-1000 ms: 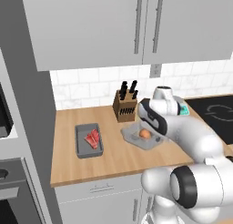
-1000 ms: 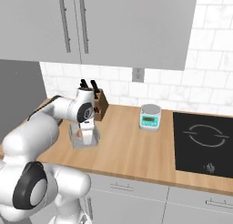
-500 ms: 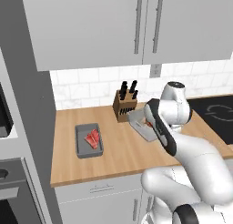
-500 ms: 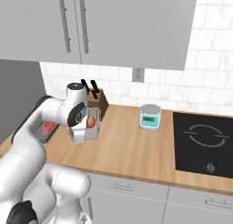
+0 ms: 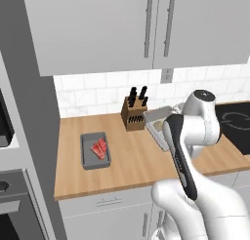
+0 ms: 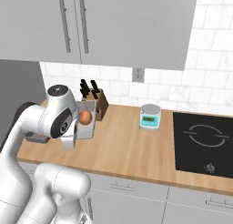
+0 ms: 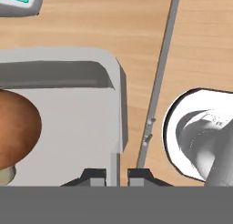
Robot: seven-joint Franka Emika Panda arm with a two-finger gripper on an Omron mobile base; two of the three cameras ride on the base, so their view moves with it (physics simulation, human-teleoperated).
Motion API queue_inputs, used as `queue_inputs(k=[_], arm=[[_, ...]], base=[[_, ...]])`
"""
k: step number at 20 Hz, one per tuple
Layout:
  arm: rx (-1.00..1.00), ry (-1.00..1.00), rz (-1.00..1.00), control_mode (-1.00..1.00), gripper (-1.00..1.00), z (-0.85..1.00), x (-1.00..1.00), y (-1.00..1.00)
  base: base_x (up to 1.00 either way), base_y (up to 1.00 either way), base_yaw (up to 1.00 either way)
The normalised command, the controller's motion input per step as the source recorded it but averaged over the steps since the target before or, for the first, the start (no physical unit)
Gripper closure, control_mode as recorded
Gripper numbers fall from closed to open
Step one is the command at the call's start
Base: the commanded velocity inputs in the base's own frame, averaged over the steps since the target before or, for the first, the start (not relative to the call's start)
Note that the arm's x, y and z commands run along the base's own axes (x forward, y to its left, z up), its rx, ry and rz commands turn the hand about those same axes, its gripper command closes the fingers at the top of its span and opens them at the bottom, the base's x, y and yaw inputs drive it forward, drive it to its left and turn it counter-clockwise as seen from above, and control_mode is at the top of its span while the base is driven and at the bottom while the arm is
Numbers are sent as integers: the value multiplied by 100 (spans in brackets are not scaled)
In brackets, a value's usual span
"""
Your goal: Take the meat container that has the steak and place it on the second highest rack of the freezer. Then take the vegetable container that has the onion and garlic and place it on the highest rack of the freezer.
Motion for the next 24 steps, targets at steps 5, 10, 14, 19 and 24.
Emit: queue_inputs(k=[5,10,14,19,24], arm=[[0,0,0,-100,100,48,-31,0],[0,-2,0,-100,100,17,-56,0],[0,0,0,100,100,0,0,0],[0,0,0,100,100,0,0,0],[0,0,0,100,100,0,0,0]], base=[[0,0,0],[0,0,0],[-100,0,0],[-97,3,0],[-66,48,4]])
